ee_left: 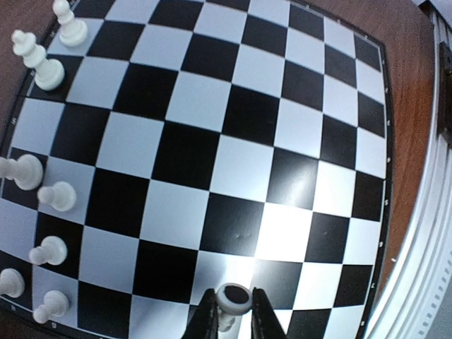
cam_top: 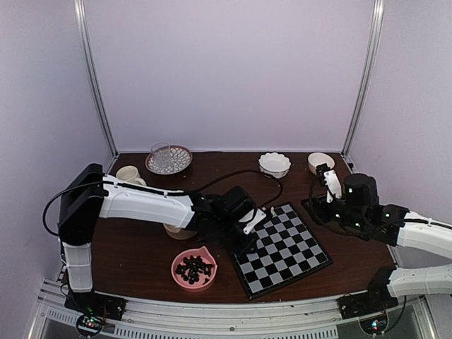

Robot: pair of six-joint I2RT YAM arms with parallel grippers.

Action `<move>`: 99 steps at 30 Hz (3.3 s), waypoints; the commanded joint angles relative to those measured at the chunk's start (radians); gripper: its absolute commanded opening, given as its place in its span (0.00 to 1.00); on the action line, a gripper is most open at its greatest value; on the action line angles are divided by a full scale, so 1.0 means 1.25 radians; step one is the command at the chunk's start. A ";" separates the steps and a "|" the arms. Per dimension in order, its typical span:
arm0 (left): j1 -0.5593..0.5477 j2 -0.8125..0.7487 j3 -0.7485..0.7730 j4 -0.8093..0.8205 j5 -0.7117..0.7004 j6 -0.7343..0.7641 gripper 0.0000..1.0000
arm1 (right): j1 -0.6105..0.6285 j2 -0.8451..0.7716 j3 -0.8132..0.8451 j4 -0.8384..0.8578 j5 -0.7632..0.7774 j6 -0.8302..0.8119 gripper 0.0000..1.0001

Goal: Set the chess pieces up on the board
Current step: Place the pawn on the chessboard, then pick up the pawn from the chessboard.

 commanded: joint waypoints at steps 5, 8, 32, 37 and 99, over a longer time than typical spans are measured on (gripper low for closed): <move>-0.011 0.051 0.041 -0.036 -0.047 0.030 0.09 | 0.001 -0.063 -0.031 0.027 0.065 0.004 0.34; -0.012 0.052 0.042 -0.039 -0.045 0.031 0.13 | 0.001 -0.070 -0.031 0.022 0.075 0.004 0.40; 0.134 -0.386 -0.255 0.085 -0.094 0.009 0.36 | 0.006 -0.104 0.025 -0.084 -0.151 -0.028 0.81; 0.260 -0.480 -0.351 0.130 -0.056 -0.042 0.37 | 0.082 0.020 0.147 -0.202 -0.149 -0.068 0.69; 0.283 -0.691 -0.550 0.214 -0.451 -0.087 0.53 | 0.471 0.592 0.430 -0.327 0.149 0.201 0.56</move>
